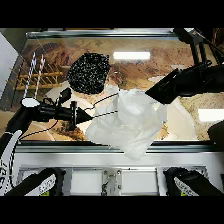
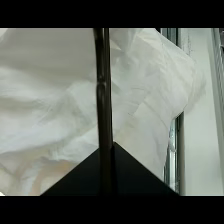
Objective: Fold the clothes and pants, and hang the long-sleeved shirts on hangers.
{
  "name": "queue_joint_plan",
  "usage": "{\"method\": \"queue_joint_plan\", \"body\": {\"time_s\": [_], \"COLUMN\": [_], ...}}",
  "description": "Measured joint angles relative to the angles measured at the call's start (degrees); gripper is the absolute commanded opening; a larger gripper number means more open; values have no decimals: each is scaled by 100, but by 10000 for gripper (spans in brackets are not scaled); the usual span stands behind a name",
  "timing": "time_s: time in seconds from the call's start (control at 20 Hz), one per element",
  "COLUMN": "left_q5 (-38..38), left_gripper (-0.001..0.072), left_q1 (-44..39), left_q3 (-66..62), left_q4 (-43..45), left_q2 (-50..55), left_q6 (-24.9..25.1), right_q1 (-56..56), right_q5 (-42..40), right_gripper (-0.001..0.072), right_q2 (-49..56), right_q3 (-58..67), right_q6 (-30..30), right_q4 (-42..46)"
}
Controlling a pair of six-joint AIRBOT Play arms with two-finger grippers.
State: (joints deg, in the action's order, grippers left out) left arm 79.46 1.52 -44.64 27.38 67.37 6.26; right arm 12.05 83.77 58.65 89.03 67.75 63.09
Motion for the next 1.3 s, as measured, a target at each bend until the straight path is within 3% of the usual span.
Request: {"method": "queue_joint_plan", "body": {"time_s": [0.2, 0.55, 0.8, 1.05, 1.3], "left_q5": [0, 2, 4, 2, 0], "left_gripper": [10, 10, 10, 10, 10], "left_q1": [0, 0, 0, 0, 0], "left_q3": [0, 0, 0, 0, 0], "left_q4": [0, 0, 0, 0, 0], "left_q2": [0, 0, 0, 0, 0], "left_q6": [-15, -13, -11, -7, -7], "right_q1": [-1019, -3425, -4061, -3812, -3248], "right_q5": [197, 391, 870, 1176, 1250], "right_gripper": [532, 531, 532, 531, 531], "right_q2": [2, 251, 1126, 1908, 2297], "right_q3": [-332, -1982, -2406, -2483, -2496], "right_q6": [-1338, -4323, -6135, -7099, -7436], "right_q4": [-658, -2909, -3921, -4321, -4616]}}
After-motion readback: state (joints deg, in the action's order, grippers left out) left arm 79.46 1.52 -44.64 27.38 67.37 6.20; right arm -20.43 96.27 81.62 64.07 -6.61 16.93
